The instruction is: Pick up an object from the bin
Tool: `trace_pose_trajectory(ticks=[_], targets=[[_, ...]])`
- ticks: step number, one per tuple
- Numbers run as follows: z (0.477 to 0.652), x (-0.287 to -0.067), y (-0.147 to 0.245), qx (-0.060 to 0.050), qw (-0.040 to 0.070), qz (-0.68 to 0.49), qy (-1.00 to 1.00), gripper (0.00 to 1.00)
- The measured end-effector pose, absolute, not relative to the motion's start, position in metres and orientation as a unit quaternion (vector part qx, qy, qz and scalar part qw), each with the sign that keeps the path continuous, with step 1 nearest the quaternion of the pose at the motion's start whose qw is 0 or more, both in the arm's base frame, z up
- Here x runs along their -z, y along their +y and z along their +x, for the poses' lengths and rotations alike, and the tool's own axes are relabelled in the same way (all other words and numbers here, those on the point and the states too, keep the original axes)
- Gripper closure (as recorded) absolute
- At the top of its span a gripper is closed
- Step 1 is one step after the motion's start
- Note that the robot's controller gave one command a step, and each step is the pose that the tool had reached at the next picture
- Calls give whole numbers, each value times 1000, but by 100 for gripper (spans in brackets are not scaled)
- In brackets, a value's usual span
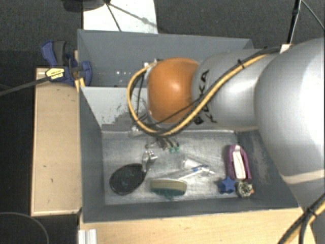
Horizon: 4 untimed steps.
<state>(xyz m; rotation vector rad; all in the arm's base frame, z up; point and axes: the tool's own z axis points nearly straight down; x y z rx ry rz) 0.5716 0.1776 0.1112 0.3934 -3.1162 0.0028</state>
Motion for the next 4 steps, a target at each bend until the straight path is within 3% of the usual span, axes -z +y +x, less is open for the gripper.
trace_pose_trajectory(ticks=[1,2,3,4], targets=[[512,-139,154,0,-1,293,-956,0],[529,-120,89,0,2,293,-956,0],[483,-90,46,0,-1,312,-950,0],[493,-126,-40,-2,-3,238,-971,0]])
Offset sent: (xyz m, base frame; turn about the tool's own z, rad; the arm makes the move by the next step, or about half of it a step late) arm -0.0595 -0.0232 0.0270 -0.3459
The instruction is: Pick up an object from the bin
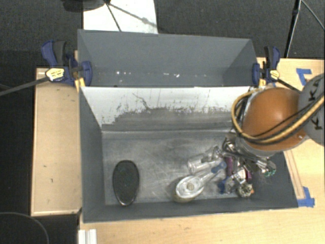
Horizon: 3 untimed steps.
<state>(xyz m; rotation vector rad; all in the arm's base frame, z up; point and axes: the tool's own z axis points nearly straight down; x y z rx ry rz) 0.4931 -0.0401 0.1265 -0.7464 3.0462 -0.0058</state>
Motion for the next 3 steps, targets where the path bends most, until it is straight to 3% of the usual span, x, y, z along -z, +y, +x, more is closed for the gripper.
trace_pose_trajectory(ticks=[1,2,3], targets=[[539,-84,-65,-9,-20,-167,986,0],[539,-84,-65,-9,-20,-166,986,100],[535,-206,-36,1,5,-205,979,100]])
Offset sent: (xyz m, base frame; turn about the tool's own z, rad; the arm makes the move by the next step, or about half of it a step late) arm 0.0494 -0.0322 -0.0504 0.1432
